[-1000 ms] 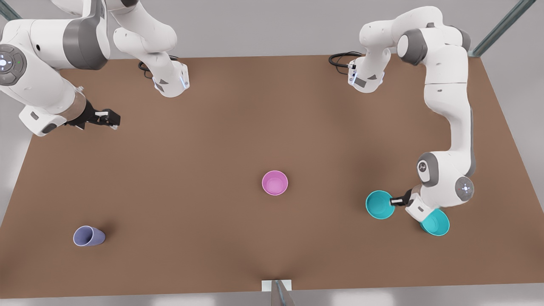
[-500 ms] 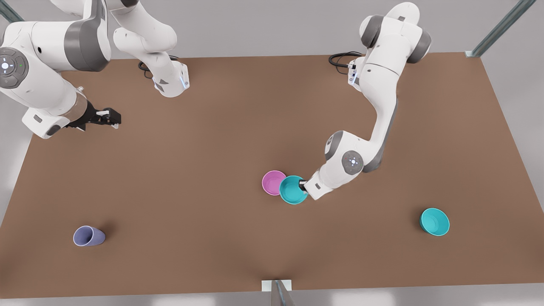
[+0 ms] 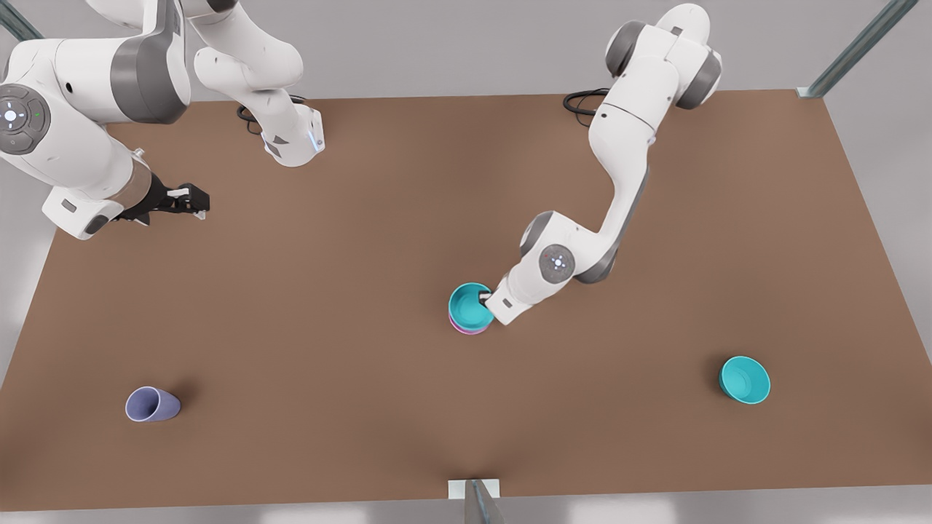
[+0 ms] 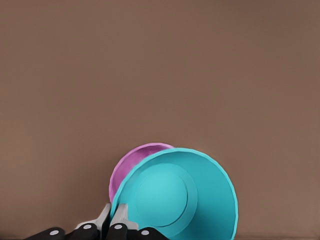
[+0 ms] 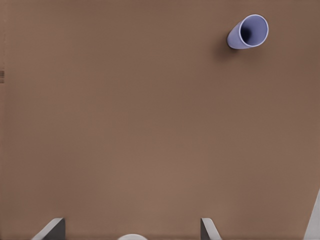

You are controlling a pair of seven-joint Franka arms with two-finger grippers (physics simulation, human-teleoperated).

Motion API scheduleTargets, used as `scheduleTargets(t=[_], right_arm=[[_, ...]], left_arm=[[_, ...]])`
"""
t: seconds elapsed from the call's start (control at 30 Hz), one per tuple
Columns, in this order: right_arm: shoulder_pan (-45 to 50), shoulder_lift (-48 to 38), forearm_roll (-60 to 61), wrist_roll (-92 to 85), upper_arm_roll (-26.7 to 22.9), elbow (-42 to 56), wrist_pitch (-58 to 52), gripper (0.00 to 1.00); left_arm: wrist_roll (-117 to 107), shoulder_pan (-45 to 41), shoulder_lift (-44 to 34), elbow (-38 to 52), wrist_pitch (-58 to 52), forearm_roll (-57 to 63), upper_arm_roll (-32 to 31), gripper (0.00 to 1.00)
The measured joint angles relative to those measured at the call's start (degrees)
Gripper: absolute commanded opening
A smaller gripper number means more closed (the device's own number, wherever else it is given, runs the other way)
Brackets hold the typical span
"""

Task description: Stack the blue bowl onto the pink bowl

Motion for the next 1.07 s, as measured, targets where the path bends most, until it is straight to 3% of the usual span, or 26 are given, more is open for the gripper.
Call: scheduleTargets(t=[0.47,0.53,0.67,0.83,0.93,1.07], right_arm=[[0.0,0.3,0.2,-0.8,0.0,-0.2,0.0,1.0],[0.0,0.3,0.3,-0.9,0.0,-0.3,0.0,1.0],[0.0,0.3,0.3,-1.0,0.0,-0.4,0.0,1.0],[0.0,0.3,0.4,-1.2,0.0,-0.4,0.0,1.0],[0.0,0.3,0.5,-1.2,0.0,-0.5,0.0,1.0],[0.0,0.3,0.5,-1.3,0.0,-0.5,0.0,1.0]], left_arm=[[-5.7,-0.3,2.3,-0.5,0.6,0.4,0.0,0.21],[-6.0,-0.2,2.5,-0.6,1.1,0.1,0.0,1.0],[-4.3,0.3,-1.1,-2.4,-0.6,-2.6,0.1,1.0],[-2.8,15.2,-19.7,6.5,-28.0,6.6,0.5,1.0],[0.6,21.6,-24.3,9.4,-41.0,13.8,0.4,1.0],[4.2,21.8,-27.5,8.5,-49.6,17.1,0.2,1.0]])
